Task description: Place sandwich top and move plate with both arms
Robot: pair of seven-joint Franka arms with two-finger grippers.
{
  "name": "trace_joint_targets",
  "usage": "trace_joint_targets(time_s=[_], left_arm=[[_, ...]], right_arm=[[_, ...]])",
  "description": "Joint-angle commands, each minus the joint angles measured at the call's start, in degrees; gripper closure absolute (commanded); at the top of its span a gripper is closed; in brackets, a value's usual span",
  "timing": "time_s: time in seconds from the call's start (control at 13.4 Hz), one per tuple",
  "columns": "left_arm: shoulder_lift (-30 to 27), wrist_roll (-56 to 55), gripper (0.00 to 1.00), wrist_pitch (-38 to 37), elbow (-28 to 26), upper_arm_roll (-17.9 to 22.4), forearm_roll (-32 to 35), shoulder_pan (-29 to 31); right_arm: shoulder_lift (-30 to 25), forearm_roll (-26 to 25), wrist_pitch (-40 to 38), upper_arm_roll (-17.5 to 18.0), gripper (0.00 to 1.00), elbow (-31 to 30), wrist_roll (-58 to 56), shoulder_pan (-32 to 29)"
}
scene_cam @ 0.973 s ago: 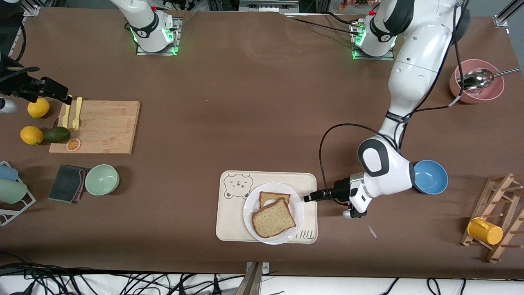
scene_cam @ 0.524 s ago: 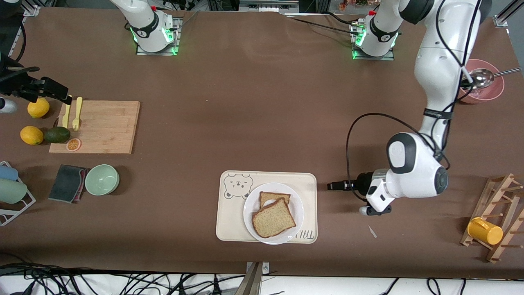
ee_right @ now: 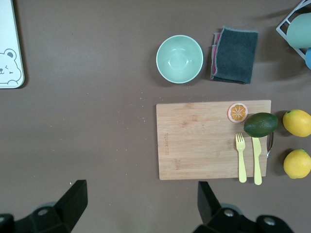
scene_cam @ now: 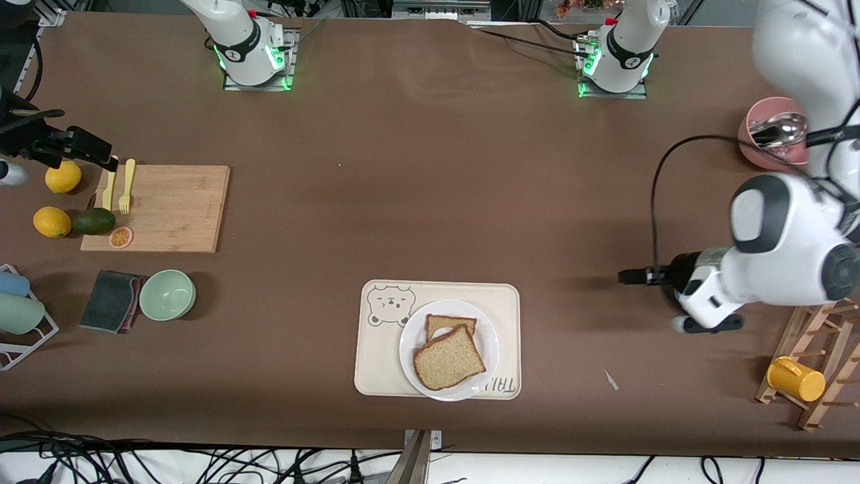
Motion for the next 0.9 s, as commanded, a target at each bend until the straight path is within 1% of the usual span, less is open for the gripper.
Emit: trace_joint_targets(time_s=[0.0,0.07,0.15,0.45,0.67,0.82], left_arm=[[-7.28,-1.43,0.01,-3.62,-3.27,-0.16,6.76,1.0],[-9.39,-2.22,0.01,-4.68,-3.27,-0.07,9.48,1.0],[-11.58,-2.83,0.01,-5.82,-3.27,-0.15,10.81,1.0],[-18.97,-2.93,0.0,-7.58,-3.27,0.11,13.45,1.18],[-23.98,-4.77,0.0,-10.48,-3.27,0.02,13.82,1.96],[-25.48,-4.86,0.0,-12.24,-3.35,-0.07,13.82,1.97]], right_arm=[[0.24,-0.13,-1.03,0.47,0.0,1.18,0.41,-0.4],[0.24,-0.13,-1.03,0.47,0.0,1.18,0.5,-0.4],[0.24,-0.13,-1.03,0.47,0.0,1.18,0.5,-0.4],[0.24,-0.13,-1.03,0.47,0.0,1.18,0.5,-0.4],[0.24,-0.13,-1.03,0.47,0.0,1.18,0.5,-0.4],[0.24,-0.13,-1.03,0.47,0.0,1.18,0.5,-0.4]])
